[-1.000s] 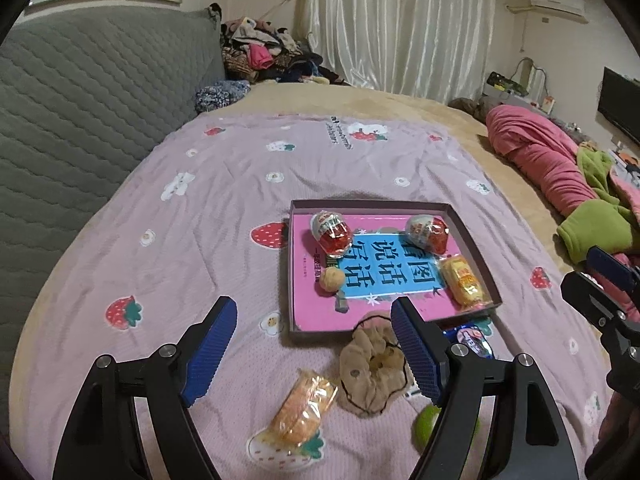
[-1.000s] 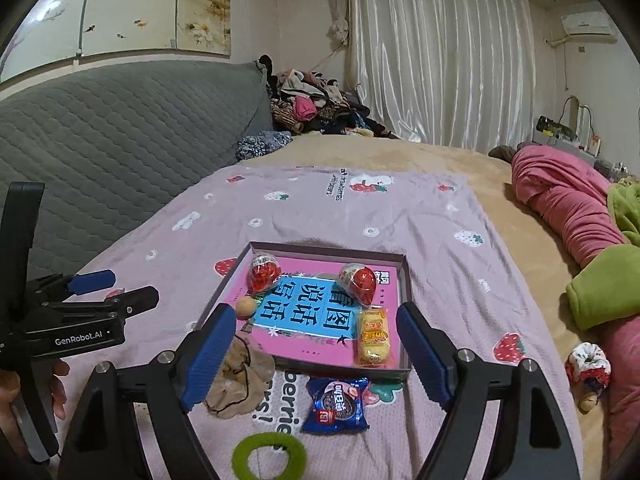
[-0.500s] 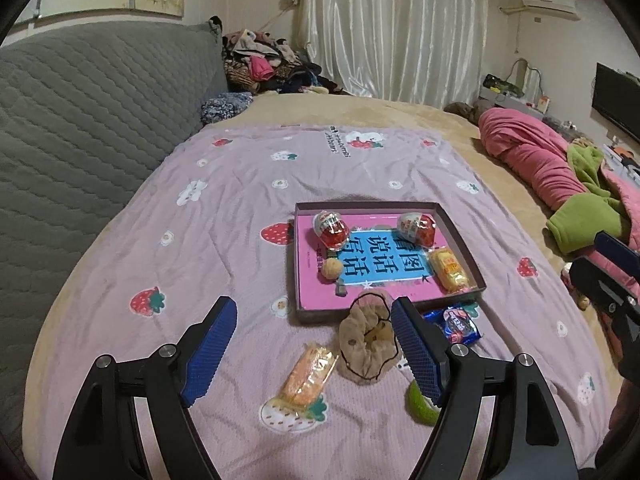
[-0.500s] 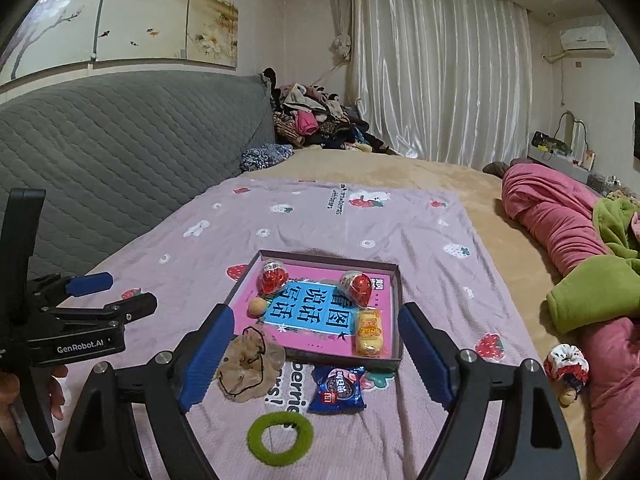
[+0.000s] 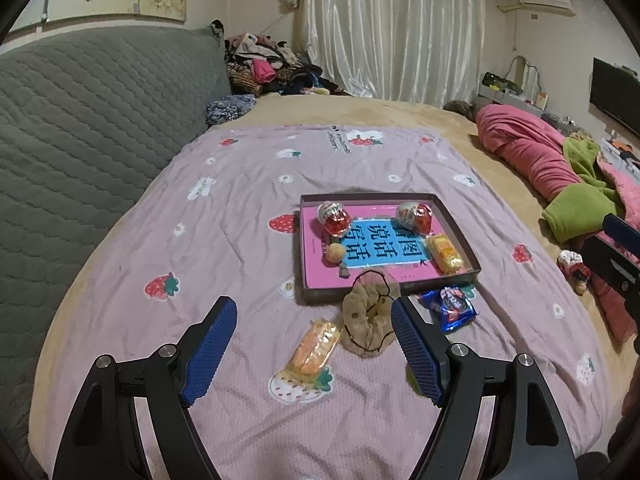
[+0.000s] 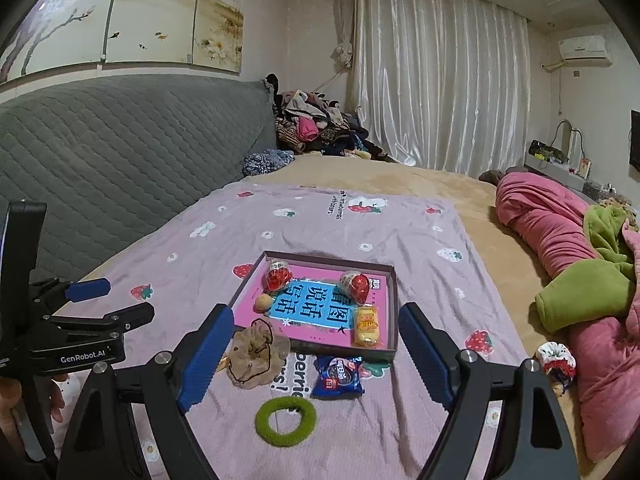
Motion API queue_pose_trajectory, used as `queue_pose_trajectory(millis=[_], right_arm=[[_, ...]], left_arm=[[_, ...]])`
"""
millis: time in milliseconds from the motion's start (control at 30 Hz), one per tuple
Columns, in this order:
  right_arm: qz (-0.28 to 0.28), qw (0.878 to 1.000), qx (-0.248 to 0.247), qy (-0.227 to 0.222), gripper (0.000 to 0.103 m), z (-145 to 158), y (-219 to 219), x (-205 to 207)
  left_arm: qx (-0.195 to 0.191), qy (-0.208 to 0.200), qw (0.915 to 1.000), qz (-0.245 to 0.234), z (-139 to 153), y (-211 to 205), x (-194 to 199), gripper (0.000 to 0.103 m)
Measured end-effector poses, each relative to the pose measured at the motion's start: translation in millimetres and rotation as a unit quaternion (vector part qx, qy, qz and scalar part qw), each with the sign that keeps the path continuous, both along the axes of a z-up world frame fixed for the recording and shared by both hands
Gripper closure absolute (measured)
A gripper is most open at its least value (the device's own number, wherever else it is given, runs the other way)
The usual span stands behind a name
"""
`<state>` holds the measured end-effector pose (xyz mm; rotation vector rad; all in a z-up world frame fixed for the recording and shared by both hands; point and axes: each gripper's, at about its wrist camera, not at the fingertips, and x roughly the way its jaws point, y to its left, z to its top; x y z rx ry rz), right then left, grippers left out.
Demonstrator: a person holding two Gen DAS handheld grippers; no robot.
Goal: Organize objects
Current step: 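Withdraw both open tools from the tray back over the bed, then move the left tool toward the orange pastry while the right tool approaches the green ring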
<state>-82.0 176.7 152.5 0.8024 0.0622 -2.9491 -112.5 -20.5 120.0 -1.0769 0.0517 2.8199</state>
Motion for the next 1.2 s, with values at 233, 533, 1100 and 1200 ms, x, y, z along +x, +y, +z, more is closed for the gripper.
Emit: queue_pose_trajectory(millis=[233, 533, 1100, 1200], right_arm=[[0.000, 1.000, 0.003, -0.006, 0.019, -6.2, 0.1, 14.0], [-0.005, 1.000, 0.008, -0.028, 0.018, -28.3, 1.1, 27.1], [-0.006, 0.998, 0.013, -0.060, 0.018, -60.7, -1.4, 34.0], [-0.005, 0.998, 0.014, -0.067, 0.018, -66.7, -3.4, 32.1]], left_arm=[[-0.005, -0.010, 0.9999, 0.001, -12.7, -1.1, 16.6, 0.022], [-0.010, -0.018, 0.9998, -0.003, -27.9, 1.8, 32.2, 0.022], [-0.023, -0.041, 0.9988, -0.013, -62.3, 8.2, 39.0, 0.022], [-0.022, -0.045, 0.9986, -0.014, -68.5, 8.0, 37.9, 0.022]])
